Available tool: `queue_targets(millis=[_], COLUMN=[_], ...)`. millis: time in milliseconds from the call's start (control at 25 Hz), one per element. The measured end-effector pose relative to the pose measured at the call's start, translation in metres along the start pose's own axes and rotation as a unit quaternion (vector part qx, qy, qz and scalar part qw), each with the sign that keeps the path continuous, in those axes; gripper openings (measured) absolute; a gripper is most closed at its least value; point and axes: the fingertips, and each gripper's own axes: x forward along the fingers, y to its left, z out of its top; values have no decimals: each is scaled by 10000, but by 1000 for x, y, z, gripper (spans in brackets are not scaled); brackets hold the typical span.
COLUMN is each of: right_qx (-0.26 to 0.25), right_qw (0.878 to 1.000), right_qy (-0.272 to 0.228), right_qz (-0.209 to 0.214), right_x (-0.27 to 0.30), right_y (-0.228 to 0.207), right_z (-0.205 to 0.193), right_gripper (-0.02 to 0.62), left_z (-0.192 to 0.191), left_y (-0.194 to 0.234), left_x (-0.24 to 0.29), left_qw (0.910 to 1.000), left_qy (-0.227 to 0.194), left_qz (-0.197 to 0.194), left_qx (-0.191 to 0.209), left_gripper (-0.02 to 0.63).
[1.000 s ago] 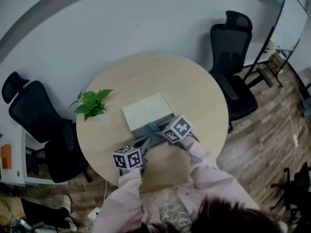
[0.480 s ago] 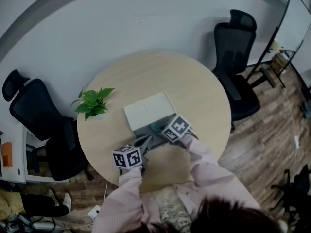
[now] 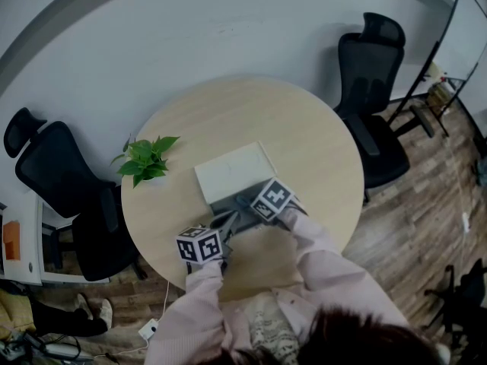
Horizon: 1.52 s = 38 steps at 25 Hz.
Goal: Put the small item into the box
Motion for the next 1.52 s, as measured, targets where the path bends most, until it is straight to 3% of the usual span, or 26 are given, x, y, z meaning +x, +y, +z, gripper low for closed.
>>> queue_targets(millis=[1520], right_qx=[-226], right_qw=[9949], right_qy=[820], right_qz=[-542], right_x=[17], right_y=[-8], right_z=[-14], right_gripper=[130], left_z=[0], left_y=[2], left_x=[1], left_qw=[10000], left_qy=[-28], left_qz=[64], left_qx=[-19], left_gripper=[8])
